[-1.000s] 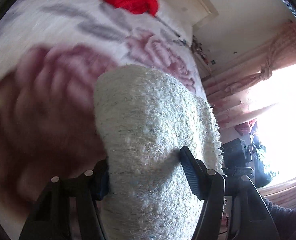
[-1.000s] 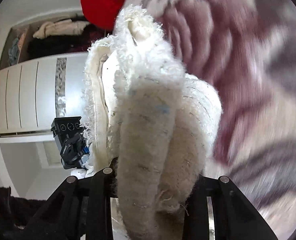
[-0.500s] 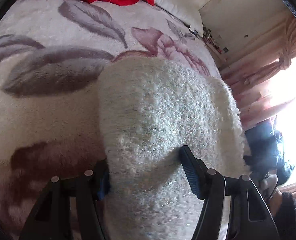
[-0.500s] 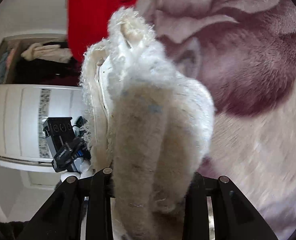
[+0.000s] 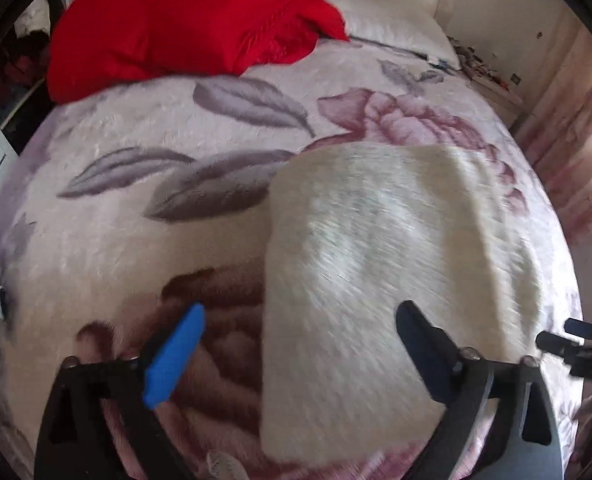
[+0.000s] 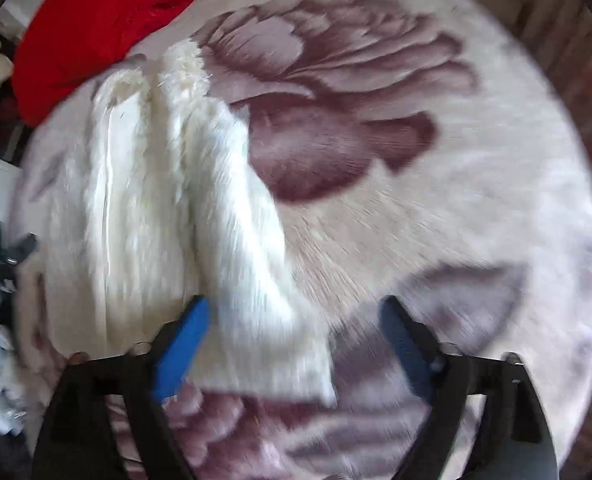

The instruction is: Fold large clothes

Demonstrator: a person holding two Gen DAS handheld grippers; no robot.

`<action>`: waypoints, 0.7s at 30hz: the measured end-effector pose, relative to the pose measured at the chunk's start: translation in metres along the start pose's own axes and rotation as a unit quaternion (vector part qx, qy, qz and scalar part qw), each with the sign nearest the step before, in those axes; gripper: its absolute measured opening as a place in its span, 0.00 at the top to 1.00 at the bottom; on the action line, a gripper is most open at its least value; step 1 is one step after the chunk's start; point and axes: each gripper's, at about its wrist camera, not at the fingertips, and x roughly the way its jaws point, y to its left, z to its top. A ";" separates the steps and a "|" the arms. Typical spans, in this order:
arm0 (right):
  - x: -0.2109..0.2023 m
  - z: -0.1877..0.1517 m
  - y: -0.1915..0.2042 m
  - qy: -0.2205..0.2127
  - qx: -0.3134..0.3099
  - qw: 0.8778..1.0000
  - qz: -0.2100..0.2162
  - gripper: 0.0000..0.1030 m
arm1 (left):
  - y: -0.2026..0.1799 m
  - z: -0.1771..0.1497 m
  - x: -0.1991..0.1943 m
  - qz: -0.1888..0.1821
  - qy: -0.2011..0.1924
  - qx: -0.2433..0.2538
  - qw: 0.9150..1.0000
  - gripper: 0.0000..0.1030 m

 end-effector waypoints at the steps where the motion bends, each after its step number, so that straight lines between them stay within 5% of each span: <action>1: -0.008 -0.011 0.000 -0.005 -0.003 1.000 -0.019 0.00 | -0.004 -0.002 -0.010 0.007 -0.003 0.000 1.000 0.02; 3: -0.037 -0.033 0.017 -0.032 -0.010 0.997 -0.073 0.00 | -0.014 -0.006 -0.031 0.022 -0.007 0.001 1.000 0.02; 8: -0.120 -0.071 0.028 -0.071 0.003 0.992 -0.107 0.00 | -0.035 -0.011 -0.086 0.029 -0.014 0.006 0.999 0.02; 21: -0.377 -0.182 0.064 -0.166 0.008 0.980 -0.113 0.00 | -0.077 -0.054 -0.310 0.033 -0.082 0.024 0.996 0.02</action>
